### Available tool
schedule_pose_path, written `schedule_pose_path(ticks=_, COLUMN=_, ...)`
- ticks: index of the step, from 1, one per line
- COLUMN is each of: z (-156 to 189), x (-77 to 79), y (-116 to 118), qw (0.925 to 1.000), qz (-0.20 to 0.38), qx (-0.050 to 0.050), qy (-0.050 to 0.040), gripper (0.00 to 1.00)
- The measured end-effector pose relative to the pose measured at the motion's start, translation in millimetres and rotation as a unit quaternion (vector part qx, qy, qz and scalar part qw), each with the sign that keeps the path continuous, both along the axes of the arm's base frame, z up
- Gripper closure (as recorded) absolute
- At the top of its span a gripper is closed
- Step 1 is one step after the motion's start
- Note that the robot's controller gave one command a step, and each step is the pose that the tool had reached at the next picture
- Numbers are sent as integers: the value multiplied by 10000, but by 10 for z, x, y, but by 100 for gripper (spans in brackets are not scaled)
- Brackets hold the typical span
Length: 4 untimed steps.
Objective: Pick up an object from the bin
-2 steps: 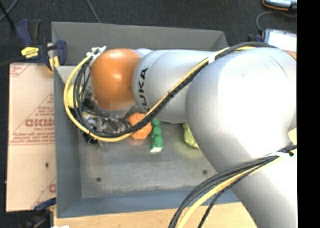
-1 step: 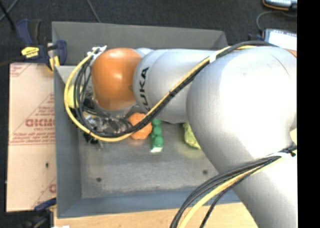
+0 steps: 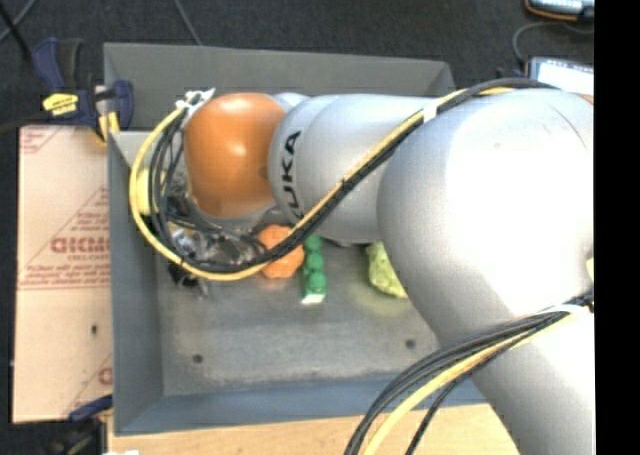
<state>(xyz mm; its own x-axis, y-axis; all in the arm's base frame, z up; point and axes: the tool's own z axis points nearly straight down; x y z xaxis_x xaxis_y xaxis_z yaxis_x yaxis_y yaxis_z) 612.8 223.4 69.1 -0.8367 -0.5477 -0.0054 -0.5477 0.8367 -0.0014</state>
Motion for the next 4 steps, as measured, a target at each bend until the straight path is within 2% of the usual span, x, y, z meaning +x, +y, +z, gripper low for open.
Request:
schedule_pose_path(ticks=1, z=203, x=-7, y=-7, qw=10000, qz=-5, qx=-8, qy=16, gripper=100)
schedule_pose_path(ticks=2, z=357, x=16, y=0, qw=10000, qz=-5, qx=4, qy=-22, gripper=100)
schedule_pose_path(ticks=4, z=703, x=5, y=-7, qw=10000, qz=-8, qx=-5, qy=1, gripper=100)
